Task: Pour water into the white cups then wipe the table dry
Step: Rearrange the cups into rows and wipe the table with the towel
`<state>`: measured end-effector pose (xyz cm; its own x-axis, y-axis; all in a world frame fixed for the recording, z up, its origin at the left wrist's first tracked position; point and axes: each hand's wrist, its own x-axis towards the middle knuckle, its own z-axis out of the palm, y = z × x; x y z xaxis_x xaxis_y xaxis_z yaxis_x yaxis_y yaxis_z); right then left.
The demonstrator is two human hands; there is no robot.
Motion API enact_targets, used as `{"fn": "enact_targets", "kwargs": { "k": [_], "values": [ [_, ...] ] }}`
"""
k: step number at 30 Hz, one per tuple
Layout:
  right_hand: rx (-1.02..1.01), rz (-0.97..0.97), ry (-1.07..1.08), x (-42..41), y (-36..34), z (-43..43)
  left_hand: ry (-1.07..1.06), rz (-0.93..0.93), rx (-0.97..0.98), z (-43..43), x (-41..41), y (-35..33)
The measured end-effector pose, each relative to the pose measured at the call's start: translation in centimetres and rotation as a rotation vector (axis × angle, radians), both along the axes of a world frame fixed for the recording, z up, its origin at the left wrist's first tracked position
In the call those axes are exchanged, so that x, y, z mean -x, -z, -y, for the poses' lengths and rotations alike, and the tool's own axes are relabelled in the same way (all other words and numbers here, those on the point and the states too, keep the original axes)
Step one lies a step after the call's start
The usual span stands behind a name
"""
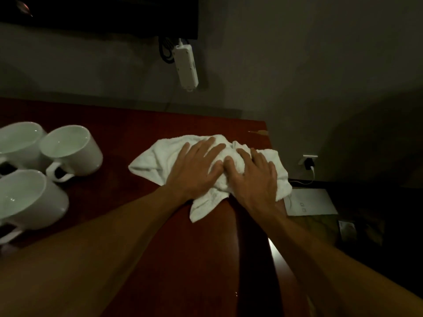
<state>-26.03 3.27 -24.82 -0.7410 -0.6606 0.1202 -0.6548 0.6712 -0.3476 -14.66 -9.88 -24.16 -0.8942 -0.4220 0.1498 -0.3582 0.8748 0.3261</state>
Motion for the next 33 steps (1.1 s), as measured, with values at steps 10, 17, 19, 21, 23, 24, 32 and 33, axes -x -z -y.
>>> {"fn": "enact_targets", "kwargs": {
  "k": [10,17,19,21,23,24,32,33],
  "values": [
    [0.099,0.028,0.102,-13.8,0.1,-11.4,-0.016,-0.012,0.019,-11.2,-12.5,0.6],
    [0.054,0.029,0.064,-22.6,-0.3,-17.2,-0.042,-0.013,-0.004,-17.2,-21.7,0.2],
    [0.032,0.044,0.05,-24.4,-0.4,-18.2,-0.072,0.0,-0.027,-18.4,-23.8,-0.1],
    [0.008,0.055,0.045,-26.3,-0.5,-18.9,-0.098,0.018,-0.051,-19.6,-25.9,-0.4],
    [0.011,0.062,0.046,-28.2,-0.8,-19.4,-0.122,0.026,-0.057,-20.4,-27.7,-0.6],
    [0.015,0.062,0.049,-28.8,-1.0,-19.5,-0.129,0.026,-0.053,-20.7,-28.4,-0.7],
    [0.004,-0.055,0.104,-29.1,-0.7,-18.1,-0.112,0.056,0.014,-19.5,-28.2,-0.2],
    [-0.004,-0.065,0.095,-28.9,-0.5,-18.0,-0.11,0.06,0.019,-19.3,-28.1,-0.1]
  ]
}}
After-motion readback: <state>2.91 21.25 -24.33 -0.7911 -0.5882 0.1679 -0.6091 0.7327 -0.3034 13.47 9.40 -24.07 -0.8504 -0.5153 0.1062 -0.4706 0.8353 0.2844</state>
